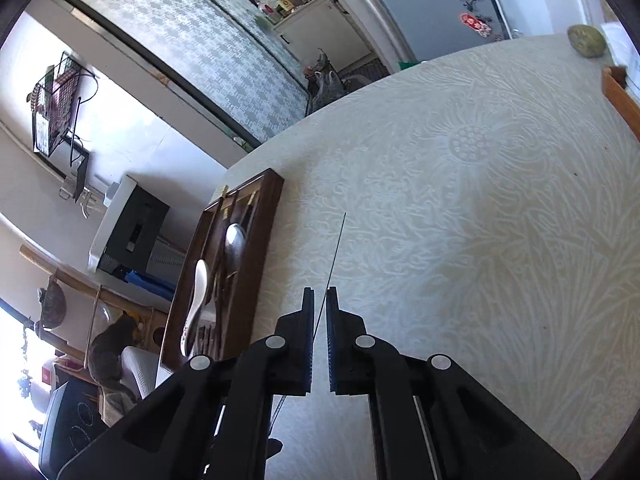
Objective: Organize utensils
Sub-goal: 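Carry the cake server into the tray and open the left tool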
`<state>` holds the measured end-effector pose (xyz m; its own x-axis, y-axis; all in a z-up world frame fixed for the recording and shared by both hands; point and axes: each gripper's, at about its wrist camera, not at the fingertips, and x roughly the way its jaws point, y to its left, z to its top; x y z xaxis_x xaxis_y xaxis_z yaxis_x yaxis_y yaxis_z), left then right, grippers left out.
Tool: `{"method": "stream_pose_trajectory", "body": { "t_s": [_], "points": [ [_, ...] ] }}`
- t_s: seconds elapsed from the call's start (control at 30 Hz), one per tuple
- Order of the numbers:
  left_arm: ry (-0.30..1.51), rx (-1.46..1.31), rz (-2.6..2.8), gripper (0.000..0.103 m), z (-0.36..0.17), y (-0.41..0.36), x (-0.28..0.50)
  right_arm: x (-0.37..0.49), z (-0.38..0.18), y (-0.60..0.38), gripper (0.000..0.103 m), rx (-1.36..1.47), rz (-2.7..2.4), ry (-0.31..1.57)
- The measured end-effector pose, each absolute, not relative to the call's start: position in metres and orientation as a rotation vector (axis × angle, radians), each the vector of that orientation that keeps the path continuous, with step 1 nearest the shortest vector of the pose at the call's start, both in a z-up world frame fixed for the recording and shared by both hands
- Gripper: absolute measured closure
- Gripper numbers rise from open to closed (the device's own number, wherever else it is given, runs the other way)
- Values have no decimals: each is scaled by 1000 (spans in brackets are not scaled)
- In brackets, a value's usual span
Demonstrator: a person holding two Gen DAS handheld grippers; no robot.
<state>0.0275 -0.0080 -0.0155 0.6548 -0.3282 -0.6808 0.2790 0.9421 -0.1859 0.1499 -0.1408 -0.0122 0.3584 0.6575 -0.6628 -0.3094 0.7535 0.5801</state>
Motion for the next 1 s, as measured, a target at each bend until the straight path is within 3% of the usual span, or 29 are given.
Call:
{"method": "stream_pose_trajectory", "body": {
  "t_s": [0.4,0.67,0.73,0.8,0.87,0.9,1.0],
  "points": [
    [777,-109,-186,93,-11,93,32,172,-2,-7,97,245,751,1051],
    [810,-115,-155,93,-27,107,45,186,-23,27,95,197,753,1087],
    [819,-121,-159,94,-31,108,45,186,-23,32,85,169,748,1080],
    [817,-117,-152,92,-33,107,42,184,-22,34,54,150,730,1067],
    [793,-120,-148,88,-30,108,38,181,-20,33,44,153,747,1053],
    [779,-118,-143,74,-27,108,34,179,-18,32,42,154,755,1046],
    [740,-124,-133,44,-19,109,23,168,-10,29,32,106,746,1007]
  ]
}}
